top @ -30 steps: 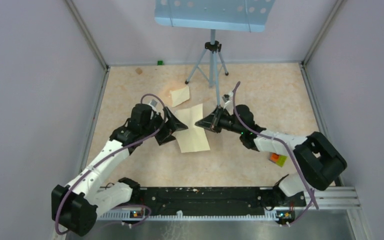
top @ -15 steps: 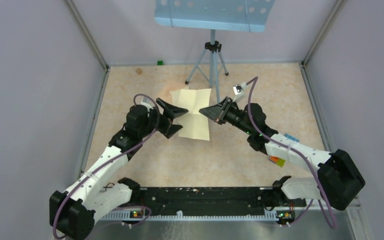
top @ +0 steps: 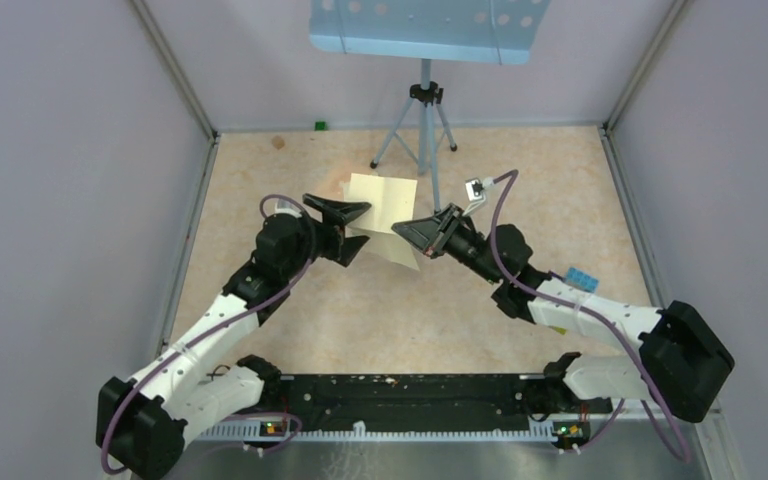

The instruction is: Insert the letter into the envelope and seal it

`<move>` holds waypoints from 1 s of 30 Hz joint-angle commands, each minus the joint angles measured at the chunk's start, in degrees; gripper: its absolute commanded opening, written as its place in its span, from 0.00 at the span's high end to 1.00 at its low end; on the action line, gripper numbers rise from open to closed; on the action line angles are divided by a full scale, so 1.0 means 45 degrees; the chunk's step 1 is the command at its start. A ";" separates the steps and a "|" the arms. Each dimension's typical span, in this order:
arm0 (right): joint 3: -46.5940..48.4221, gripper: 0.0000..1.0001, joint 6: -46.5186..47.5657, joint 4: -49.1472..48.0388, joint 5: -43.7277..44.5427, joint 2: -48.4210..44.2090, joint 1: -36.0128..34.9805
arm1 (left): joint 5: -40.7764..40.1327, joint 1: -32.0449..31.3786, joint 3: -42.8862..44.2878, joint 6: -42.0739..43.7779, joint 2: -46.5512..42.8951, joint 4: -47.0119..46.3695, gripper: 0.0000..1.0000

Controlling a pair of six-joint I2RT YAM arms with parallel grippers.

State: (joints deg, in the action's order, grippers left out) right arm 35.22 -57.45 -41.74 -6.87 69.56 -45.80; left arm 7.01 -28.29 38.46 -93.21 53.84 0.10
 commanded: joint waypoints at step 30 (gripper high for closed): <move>-0.0034 1.00 -0.0119 0.1422 0.2206 -0.0867 -0.0857 | -0.0768 -0.0086 0.0289 0.1465 0.0961 -0.2511 1.00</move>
State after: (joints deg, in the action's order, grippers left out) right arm 34.15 -58.65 -37.85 2.00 67.33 -48.90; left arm 3.57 -28.58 38.46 -90.83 57.71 -7.35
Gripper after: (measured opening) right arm 0.004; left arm 0.031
